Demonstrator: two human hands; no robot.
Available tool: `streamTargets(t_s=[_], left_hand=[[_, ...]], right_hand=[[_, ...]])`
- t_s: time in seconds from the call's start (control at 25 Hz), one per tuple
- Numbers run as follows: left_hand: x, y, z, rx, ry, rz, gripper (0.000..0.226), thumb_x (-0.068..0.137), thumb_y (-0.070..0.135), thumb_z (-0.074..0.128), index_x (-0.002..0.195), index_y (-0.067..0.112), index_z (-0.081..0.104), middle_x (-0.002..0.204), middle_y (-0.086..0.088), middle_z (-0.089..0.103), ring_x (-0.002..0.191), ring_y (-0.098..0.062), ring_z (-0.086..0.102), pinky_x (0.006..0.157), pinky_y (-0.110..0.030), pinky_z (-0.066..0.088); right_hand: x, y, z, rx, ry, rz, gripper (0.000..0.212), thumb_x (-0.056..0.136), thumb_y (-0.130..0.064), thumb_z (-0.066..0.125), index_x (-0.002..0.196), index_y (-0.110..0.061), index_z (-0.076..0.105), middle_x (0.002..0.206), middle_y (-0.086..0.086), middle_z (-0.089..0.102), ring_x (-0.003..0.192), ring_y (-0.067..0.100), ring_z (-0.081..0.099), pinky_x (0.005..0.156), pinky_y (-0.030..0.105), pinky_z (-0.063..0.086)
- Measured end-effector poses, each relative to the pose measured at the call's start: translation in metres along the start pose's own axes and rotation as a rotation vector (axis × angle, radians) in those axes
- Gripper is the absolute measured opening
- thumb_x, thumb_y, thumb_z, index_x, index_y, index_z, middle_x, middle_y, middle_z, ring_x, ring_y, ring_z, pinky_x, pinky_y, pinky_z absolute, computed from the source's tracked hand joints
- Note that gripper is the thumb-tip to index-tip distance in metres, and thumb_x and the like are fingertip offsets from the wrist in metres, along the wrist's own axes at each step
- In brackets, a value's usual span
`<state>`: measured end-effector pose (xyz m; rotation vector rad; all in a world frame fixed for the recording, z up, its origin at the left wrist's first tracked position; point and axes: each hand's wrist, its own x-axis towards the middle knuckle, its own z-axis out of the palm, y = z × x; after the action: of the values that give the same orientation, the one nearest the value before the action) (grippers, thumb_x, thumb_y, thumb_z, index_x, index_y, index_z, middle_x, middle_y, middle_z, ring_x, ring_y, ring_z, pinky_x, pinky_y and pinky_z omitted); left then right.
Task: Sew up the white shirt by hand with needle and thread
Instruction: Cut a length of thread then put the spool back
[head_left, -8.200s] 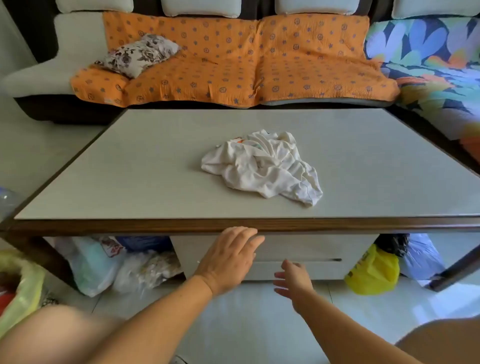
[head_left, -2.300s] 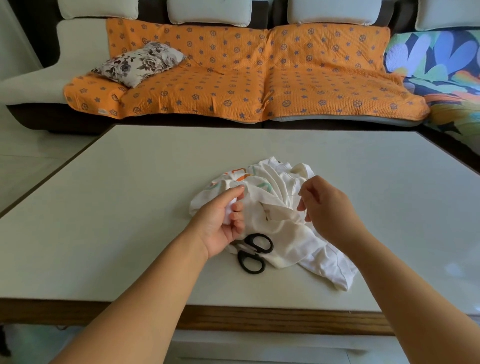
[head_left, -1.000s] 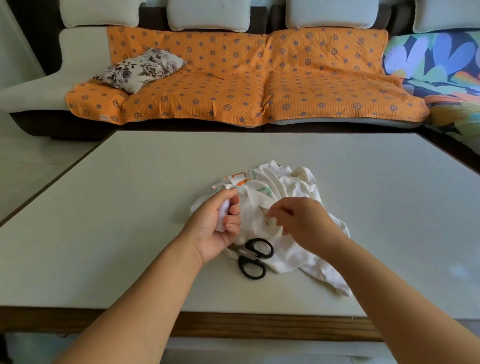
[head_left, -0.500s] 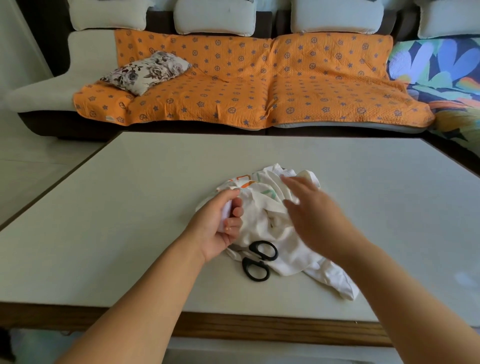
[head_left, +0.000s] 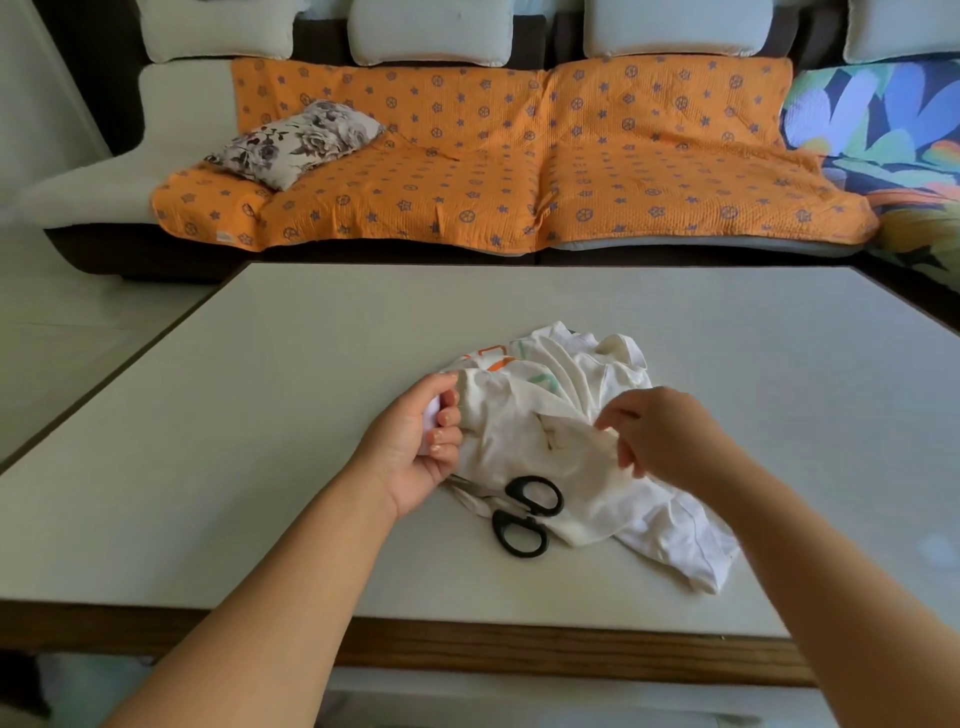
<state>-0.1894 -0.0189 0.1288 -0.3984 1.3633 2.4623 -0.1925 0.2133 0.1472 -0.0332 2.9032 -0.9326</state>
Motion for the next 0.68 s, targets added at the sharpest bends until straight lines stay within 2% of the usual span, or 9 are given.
streamTargets(t_s=[0.08,0.16,0.2,0.28,0.36,0.4,0.44,0.56,0.68], left_hand=[[0.001,0.0,-0.002,0.005,0.018,0.004,0.027,0.094,0.028,0.053,0.07,0.022,0.042,0.049,0.009,0.033,0.033,-0.002,0.025,0.03,-0.012,0.021],[0.0,-0.002,0.0,0.028,0.018,0.011,0.027,0.094,0.028,0.054,0.071,0.022,0.042,0.05,0.008,0.034,0.034,-0.002,0.025,0.031,-0.012,0.02],[-0.001,-0.003,0.003,0.044,0.002,0.007,0.026,0.094,0.029,0.054,0.071,0.022,0.042,0.051,0.008,0.034,0.035,-0.002,0.025,0.032,-0.012,0.02],[-0.004,-0.006,0.01,0.081,-0.061,-0.02,0.025,0.091,0.03,0.055,0.071,0.022,0.043,0.052,0.008,0.035,0.036,-0.002,0.025,0.033,-0.012,0.019],[-0.008,-0.01,0.018,0.134,-0.129,-0.04,0.024,0.088,0.032,0.057,0.07,0.021,0.047,0.052,0.008,0.036,0.037,-0.003,0.025,0.035,-0.013,0.017],[-0.009,-0.012,0.02,0.167,-0.15,-0.038,0.024,0.089,0.033,0.055,0.069,0.021,0.048,0.053,0.008,0.037,0.037,-0.003,0.026,0.036,-0.014,0.017],[-0.01,-0.014,0.022,0.193,-0.16,-0.036,0.026,0.09,0.033,0.054,0.069,0.021,0.048,0.053,0.008,0.037,0.038,-0.003,0.026,0.037,-0.014,0.017],[-0.009,-0.016,0.02,0.202,-0.138,-0.039,0.022,0.081,0.034,0.06,0.07,0.02,0.046,0.054,0.007,0.035,0.04,-0.004,0.028,0.036,-0.013,0.021],[-0.006,-0.014,0.013,0.152,-0.147,-0.038,0.022,0.075,0.034,0.063,0.071,0.02,0.046,0.054,0.006,0.034,0.04,-0.004,0.029,0.034,-0.013,0.023]], right_hand=[[0.001,0.008,-0.011,-0.126,-0.046,0.101,0.027,0.094,-0.011,0.046,0.093,-0.02,0.071,0.064,-0.001,0.068,0.052,0.011,0.062,0.057,0.021,0.048],[-0.006,0.004,-0.016,-0.342,-0.005,0.11,0.024,0.097,-0.022,0.05,0.114,-0.02,0.066,0.089,0.002,0.067,0.079,0.021,0.067,0.076,0.032,0.052],[-0.013,-0.002,-0.016,-0.422,0.077,0.06,0.031,0.097,-0.028,0.053,0.127,-0.023,0.057,0.108,0.004,0.061,0.092,0.025,0.065,0.083,0.036,0.051],[-0.027,-0.025,-0.006,-0.304,0.156,-0.139,0.05,0.097,-0.028,0.053,0.144,-0.028,0.037,0.132,0.001,0.048,0.105,0.019,0.061,0.089,0.033,0.047],[-0.042,-0.052,0.014,0.047,-0.042,-0.317,0.056,0.099,-0.015,0.047,0.149,-0.03,0.028,0.117,-0.006,0.05,0.081,-0.005,0.058,0.074,0.021,0.045],[-0.045,-0.06,0.025,0.168,-0.134,-0.344,0.055,0.099,-0.01,0.043,0.149,-0.03,0.029,0.111,-0.006,0.053,0.067,-0.004,0.055,0.064,0.023,0.048],[-0.043,-0.06,0.034,0.196,-0.155,-0.349,0.054,0.099,-0.007,0.041,0.148,-0.028,0.03,0.11,-0.003,0.056,0.063,0.001,0.055,0.061,0.026,0.051],[-0.033,-0.047,0.047,0.03,-0.127,-0.321,0.045,0.1,-0.01,0.045,0.144,-0.017,0.039,0.104,0.006,0.064,0.08,0.017,0.063,0.076,0.03,0.054],[-0.03,-0.037,0.043,0.077,-0.083,-0.284,0.022,0.099,-0.01,0.044,0.106,-0.015,0.064,0.076,-0.007,0.058,0.066,0.012,0.057,0.068,0.021,0.048]])
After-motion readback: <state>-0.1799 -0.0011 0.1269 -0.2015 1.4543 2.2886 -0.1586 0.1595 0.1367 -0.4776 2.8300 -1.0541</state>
